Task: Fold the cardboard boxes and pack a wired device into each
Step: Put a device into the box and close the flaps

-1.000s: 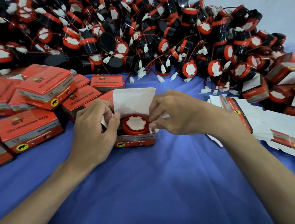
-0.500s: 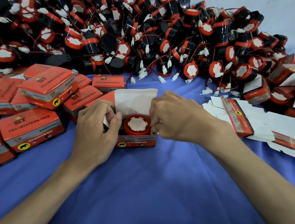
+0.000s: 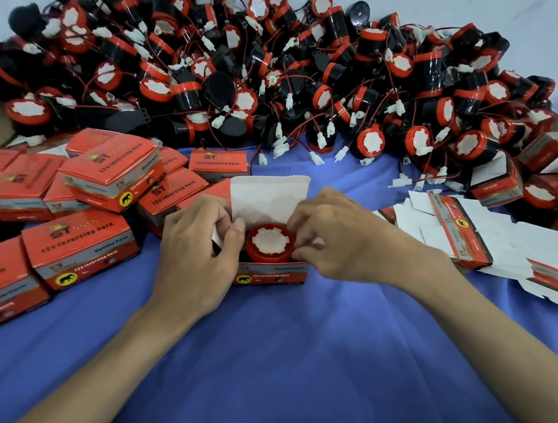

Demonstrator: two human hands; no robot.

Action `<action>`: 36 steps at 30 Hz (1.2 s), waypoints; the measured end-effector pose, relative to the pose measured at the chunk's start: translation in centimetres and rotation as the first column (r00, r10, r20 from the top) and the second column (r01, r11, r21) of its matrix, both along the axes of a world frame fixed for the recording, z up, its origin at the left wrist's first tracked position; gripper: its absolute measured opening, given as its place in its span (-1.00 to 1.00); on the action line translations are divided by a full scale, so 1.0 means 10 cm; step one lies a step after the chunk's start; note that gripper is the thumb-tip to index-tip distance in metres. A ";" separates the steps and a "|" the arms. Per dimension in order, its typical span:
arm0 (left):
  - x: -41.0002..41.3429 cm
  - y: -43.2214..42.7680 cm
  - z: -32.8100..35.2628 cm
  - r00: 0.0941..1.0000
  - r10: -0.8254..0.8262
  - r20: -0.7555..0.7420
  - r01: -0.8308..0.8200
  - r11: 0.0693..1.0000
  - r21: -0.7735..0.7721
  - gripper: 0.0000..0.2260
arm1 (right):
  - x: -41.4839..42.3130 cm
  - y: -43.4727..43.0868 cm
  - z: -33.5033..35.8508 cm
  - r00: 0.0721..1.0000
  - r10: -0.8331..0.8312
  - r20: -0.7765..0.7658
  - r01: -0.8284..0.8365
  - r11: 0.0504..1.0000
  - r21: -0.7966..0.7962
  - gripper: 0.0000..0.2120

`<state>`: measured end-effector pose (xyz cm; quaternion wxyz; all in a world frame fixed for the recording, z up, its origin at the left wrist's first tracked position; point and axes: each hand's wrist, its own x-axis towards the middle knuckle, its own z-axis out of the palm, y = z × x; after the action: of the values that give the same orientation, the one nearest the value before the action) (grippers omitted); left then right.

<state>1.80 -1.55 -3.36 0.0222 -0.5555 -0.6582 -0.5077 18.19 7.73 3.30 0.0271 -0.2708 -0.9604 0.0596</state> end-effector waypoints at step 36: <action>0.09 -0.03 0.00 0.928 -0.373 0.027 0.373 0.927 -0.041 -0.57 | 0.27 -0.26 -0.52 0.415 -0.393 -0.820 -0.354 0.761 -0.544 -0.89</action>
<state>2.71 -1.81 -3.41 -0.0932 -0.6661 -0.5521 -0.4927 20.85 5.13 -1.90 0.4471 -0.1971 -0.6978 0.5237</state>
